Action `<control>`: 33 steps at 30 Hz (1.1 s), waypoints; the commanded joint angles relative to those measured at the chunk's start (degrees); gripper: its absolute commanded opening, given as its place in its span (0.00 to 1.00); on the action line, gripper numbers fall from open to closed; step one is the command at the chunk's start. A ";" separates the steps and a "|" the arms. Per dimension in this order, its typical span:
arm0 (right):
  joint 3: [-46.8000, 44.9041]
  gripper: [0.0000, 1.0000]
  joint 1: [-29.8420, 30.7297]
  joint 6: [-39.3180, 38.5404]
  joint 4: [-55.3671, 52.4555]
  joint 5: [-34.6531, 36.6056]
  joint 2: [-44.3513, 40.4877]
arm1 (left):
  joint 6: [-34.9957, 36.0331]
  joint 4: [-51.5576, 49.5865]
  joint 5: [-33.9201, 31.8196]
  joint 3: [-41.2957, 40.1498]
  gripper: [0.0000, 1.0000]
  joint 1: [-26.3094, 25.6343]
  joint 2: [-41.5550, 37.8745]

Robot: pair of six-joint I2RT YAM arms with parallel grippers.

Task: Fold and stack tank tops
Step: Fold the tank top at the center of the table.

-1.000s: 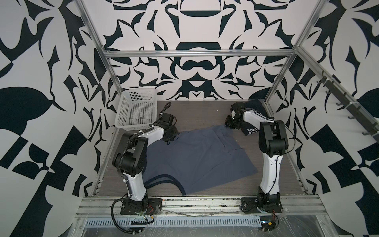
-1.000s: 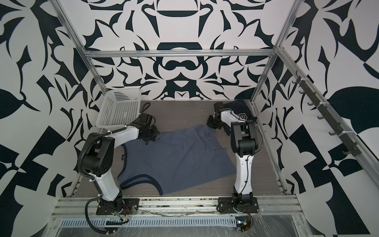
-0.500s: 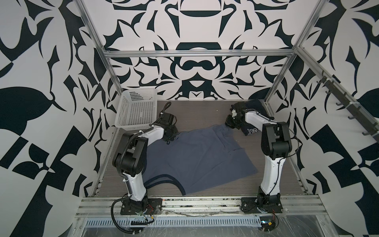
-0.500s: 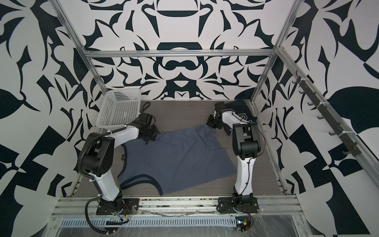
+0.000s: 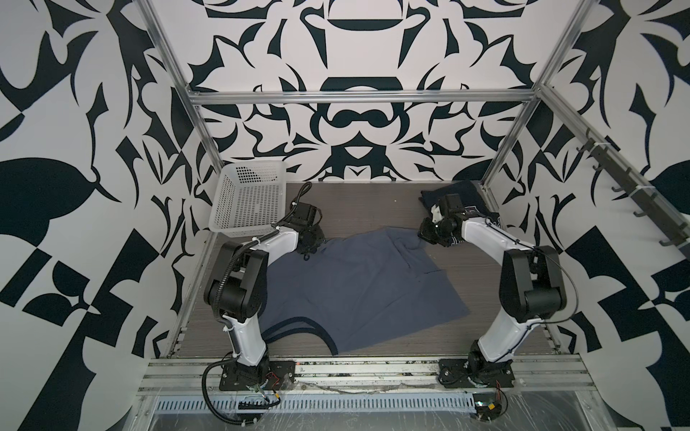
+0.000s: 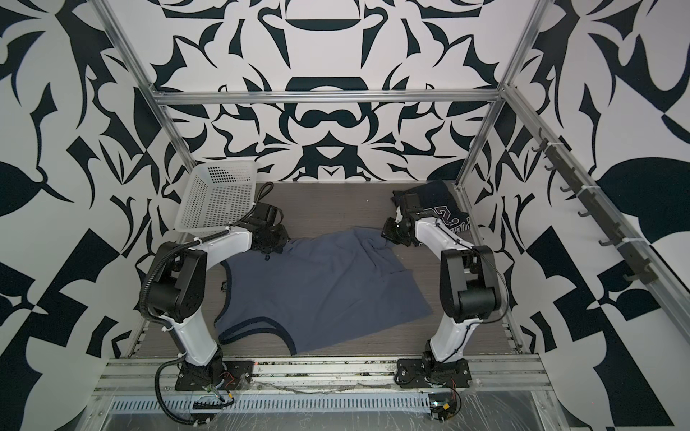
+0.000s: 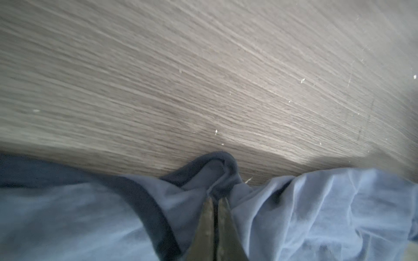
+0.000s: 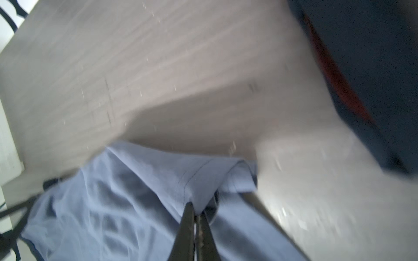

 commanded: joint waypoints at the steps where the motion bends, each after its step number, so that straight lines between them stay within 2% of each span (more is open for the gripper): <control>1: -5.08 0.00 0.03 -0.85 -1.89 1.13 -8.55 | 0.82 0.03 -1.84 -2.13 0.00 -0.19 -3.55; 9: -23.12 0.00 1.50 1.93 -4.21 0.06 -22.00 | 0.61 4.06 -1.77 -8.57 0.00 -0.12 -6.94; 13: -28.51 0.00 3.17 3.96 -2.82 -0.87 -21.06 | 0.99 5.71 -0.48 -11.47 0.00 -0.19 -8.03; 16: -27.95 0.00 2.99 3.22 -2.61 -1.52 -18.97 | 1.83 5.87 0.34 -12.61 0.00 -0.20 -7.86; 17: -26.31 0.03 2.67 2.07 -4.30 -0.91 -19.01 | 2.08 6.04 0.25 -13.05 0.00 -0.15 -7.93; 18: -24.89 0.10 2.39 1.47 -5.81 -0.31 -19.61 | 2.27 5.99 0.13 -13.34 0.00 -0.17 -8.10; 21: -20.43 0.40 0.18 0.02 -9.27 0.68 -23.29 | 2.93 5.79 0.32 -13.75 0.00 -0.16 -8.49; 23: -17.22 0.52 -1.81 -1.42 -11.66 0.44 -25.21 | 3.32 5.90 0.67 -13.82 0.00 -0.16 -8.56; 26: -14.09 0.56 -4.72 -2.79 -12.18 0.84 -25.38 | 3.51 6.15 0.79 -13.92 0.00 -0.25 -8.60; 28: -12.87 0.56 -6.97 -2.10 -10.82 -1.33 -22.96 | 3.51 6.31 0.74 -13.84 0.00 -0.37 -8.62; 33: -12.39 0.52 -8.23 0.75 -4.70 -5.79 -15.37 | 3.64 6.17 1.00 -13.32 0.00 -0.31 -8.55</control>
